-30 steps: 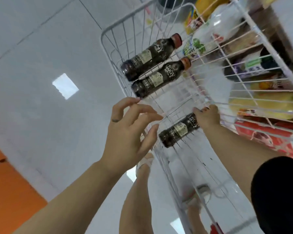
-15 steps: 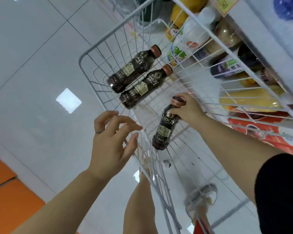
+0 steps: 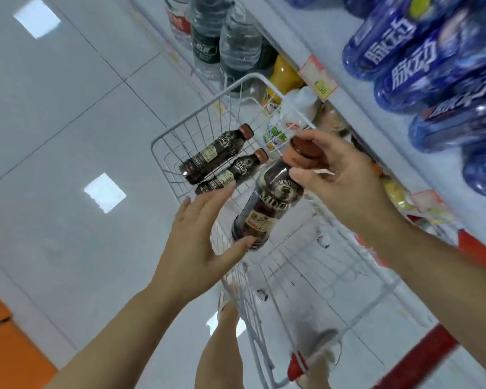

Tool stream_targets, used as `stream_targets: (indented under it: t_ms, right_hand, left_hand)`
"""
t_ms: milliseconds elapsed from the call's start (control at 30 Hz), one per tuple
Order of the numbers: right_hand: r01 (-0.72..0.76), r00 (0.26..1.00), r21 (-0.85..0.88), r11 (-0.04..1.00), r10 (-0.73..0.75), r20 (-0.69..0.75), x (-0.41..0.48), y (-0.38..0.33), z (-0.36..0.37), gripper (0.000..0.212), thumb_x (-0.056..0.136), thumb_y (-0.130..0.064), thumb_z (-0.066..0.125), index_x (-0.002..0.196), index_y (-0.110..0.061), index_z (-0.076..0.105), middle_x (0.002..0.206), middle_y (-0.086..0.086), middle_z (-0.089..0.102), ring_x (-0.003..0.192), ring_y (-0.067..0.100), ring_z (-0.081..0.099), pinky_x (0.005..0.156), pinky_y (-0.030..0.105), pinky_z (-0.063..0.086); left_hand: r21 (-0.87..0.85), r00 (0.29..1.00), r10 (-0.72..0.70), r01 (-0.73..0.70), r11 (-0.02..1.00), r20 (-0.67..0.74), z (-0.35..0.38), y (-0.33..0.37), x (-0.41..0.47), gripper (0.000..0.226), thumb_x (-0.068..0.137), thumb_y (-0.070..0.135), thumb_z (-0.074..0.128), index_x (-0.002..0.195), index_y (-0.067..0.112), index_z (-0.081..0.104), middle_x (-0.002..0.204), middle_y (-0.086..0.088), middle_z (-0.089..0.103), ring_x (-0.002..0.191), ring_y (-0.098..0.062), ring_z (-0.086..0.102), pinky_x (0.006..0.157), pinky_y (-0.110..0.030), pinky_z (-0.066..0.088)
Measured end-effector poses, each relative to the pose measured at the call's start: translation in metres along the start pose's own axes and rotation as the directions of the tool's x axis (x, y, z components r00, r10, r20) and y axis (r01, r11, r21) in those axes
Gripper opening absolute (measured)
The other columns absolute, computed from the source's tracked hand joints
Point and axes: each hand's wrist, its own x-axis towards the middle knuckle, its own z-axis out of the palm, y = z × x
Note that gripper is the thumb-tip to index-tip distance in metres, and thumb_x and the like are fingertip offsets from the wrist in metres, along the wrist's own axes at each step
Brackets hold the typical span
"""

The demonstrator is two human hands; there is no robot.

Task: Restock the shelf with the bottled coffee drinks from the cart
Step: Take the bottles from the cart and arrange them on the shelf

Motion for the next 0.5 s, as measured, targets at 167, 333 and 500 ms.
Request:
stream_targets:
  t_ms: [167, 333, 500]
  right_hand:
    - [0.048, 0.998, 0.101, 0.994, -0.052, 0.03, 0.028, -0.049, 0.031, 0.037, 0.082, -0.011, 0.064, 0.115, -0.027, 0.056, 0.105, -0.013, 0.066, 0.102, 0.005, 0.063, 0.091, 0.03, 0.052]
    - [-0.133, 0.991, 0.143, 0.981, 0.132, 0.019, 0.044, -0.026, 0.074, 0.043, 0.087, -0.021, 0.064, 0.126, -0.029, 0.046, 0.117, 0.0, 0.062, 0.104, 0.009, 0.062, 0.091, 0.029, 0.051]
    - [-0.555, 0.824, 0.062, 0.83, 0.558, -0.096, 0.063, 0.065, 0.099, 0.05, 0.086, -0.026, 0.066, 0.13, -0.011, 0.049, 0.099, 0.002, 0.06, 0.094, 0.016, 0.058, 0.091, 0.04, 0.052]
  left_hand:
    - [-0.384, 0.989, -0.125, 0.084, 0.919, -0.083, -0.013, 0.024, 0.016, 0.078, 0.078, 0.037, 0.069, 0.139, 0.049, 0.022, 0.122, 0.021, 0.056, 0.094, -0.004, 0.062, 0.078, -0.029, 0.052]
    - [-0.476, 0.922, -0.309, 0.169, 0.863, -0.232, -0.037, 0.003, 0.006, 0.074, 0.079, 0.017, 0.072, 0.136, 0.045, 0.033, 0.102, 0.019, 0.061, 0.079, -0.002, 0.065, 0.06, -0.011, 0.05]
    - [-0.514, 0.858, -0.437, 0.255, 0.819, -0.271, -0.054, -0.036, -0.008, 0.072, 0.079, 0.02, 0.071, 0.135, 0.046, 0.034, 0.097, 0.02, 0.062, 0.082, 0.004, 0.063, 0.06, -0.004, 0.044]
